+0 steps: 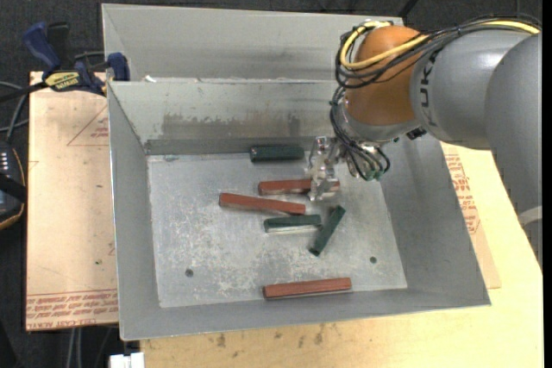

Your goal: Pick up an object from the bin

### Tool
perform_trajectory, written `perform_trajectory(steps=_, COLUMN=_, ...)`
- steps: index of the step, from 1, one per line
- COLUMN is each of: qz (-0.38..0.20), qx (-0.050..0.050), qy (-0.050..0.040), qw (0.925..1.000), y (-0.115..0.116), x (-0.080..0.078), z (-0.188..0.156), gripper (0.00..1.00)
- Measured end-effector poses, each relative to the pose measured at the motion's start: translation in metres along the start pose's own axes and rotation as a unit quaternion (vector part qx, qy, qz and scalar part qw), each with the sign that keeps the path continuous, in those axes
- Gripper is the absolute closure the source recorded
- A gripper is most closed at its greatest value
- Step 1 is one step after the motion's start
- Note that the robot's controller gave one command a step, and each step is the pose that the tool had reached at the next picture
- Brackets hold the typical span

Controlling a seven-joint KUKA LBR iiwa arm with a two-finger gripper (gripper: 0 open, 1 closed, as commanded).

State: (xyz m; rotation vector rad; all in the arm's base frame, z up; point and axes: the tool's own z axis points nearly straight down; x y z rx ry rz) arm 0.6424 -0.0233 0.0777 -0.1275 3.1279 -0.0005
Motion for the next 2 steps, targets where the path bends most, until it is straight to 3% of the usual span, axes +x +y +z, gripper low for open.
perform_trajectory(steps=1, qz=0.000, qx=0.000, qy=0.0019, qw=1.0000, y=-0.0103, x=-0.0149, z=-0.1481, gripper=1.00)
perform_trajectory(steps=2, qz=0.000, qx=0.000, qy=0.0031, qw=1.0000, y=-0.0102, x=-0.0143, z=-0.1470, gripper=1.00)
